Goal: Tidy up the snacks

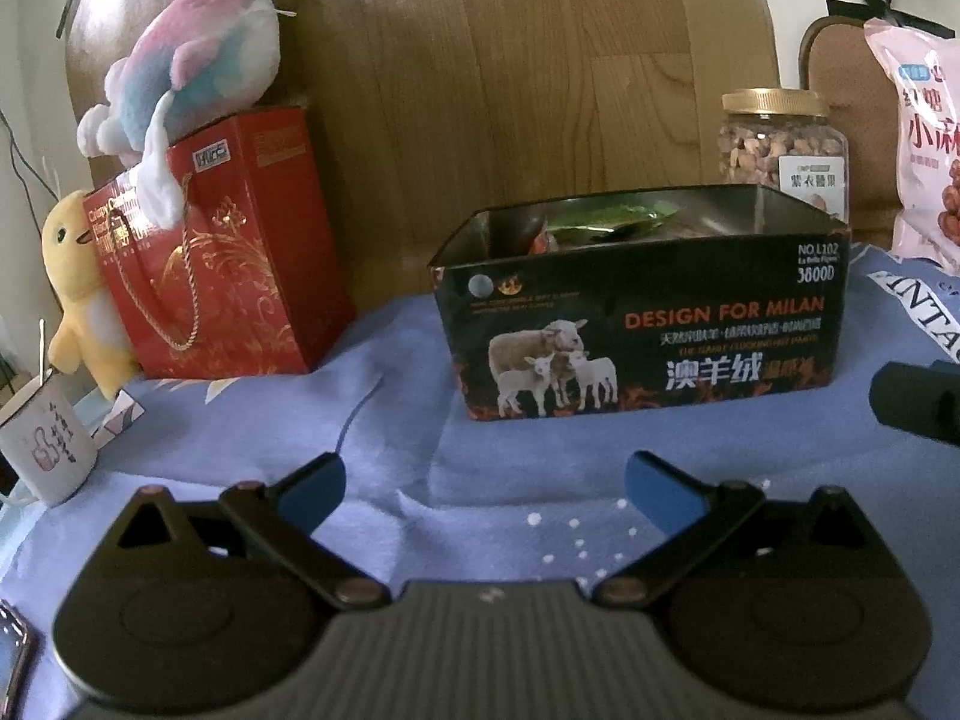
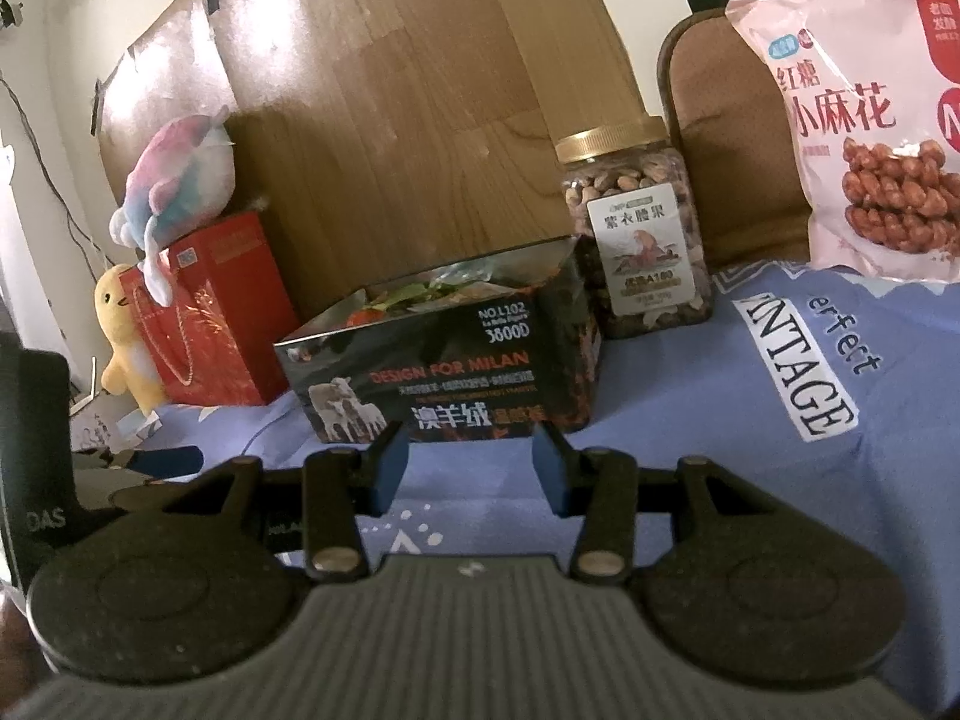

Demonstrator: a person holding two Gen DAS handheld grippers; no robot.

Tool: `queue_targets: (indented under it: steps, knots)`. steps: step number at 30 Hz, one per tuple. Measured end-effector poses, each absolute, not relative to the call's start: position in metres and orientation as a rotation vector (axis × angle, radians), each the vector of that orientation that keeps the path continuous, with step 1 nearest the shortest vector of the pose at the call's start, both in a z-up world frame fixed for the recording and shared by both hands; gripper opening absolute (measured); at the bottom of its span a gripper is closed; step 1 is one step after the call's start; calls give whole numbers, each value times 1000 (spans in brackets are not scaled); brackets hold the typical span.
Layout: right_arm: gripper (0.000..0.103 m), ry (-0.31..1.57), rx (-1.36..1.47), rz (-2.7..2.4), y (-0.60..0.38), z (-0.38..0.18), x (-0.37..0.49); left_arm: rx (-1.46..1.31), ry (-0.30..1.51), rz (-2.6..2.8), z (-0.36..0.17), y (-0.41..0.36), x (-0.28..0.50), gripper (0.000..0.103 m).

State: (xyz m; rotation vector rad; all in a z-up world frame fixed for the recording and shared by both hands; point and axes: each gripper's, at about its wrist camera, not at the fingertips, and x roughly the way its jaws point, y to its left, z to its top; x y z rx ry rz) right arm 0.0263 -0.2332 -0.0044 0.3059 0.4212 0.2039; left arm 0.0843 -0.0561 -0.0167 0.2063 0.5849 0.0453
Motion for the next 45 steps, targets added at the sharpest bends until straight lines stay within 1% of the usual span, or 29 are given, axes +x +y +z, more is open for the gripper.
queue_targets:
  steps: [45]
  knots:
    - [48, 438, 331, 210, -236, -4, 27, 241, 607, 57, -20, -58, 85, 103]
